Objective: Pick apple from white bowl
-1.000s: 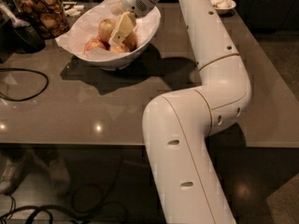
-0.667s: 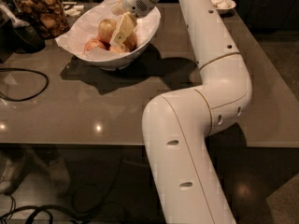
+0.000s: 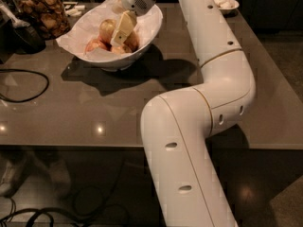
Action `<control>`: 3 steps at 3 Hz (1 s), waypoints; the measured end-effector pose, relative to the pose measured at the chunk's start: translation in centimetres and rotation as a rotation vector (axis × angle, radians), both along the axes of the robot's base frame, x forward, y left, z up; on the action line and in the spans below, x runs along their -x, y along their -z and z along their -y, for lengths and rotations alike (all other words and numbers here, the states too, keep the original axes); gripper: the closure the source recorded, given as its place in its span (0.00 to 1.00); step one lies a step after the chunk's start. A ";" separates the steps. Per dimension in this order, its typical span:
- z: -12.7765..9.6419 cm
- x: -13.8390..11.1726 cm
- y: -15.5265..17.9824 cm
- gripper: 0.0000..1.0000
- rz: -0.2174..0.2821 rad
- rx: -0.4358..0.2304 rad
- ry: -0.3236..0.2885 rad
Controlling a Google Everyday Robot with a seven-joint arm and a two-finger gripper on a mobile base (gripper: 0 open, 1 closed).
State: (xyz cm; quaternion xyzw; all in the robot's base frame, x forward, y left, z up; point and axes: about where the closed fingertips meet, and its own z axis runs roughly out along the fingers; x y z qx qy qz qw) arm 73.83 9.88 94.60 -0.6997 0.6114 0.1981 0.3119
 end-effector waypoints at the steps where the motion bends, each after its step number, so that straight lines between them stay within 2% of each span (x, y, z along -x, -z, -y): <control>1: -0.2 0.1 -0.4 0.12 0.013 0.021 0.002; 2: 0.2 -0.1 -0.4 0.12 0.022 0.047 0.016; 3: 0.6 -0.3 -0.4 0.00 0.029 0.072 0.034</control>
Offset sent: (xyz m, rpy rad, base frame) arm 0.1968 -0.0428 0.1371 -0.1254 0.0162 0.0069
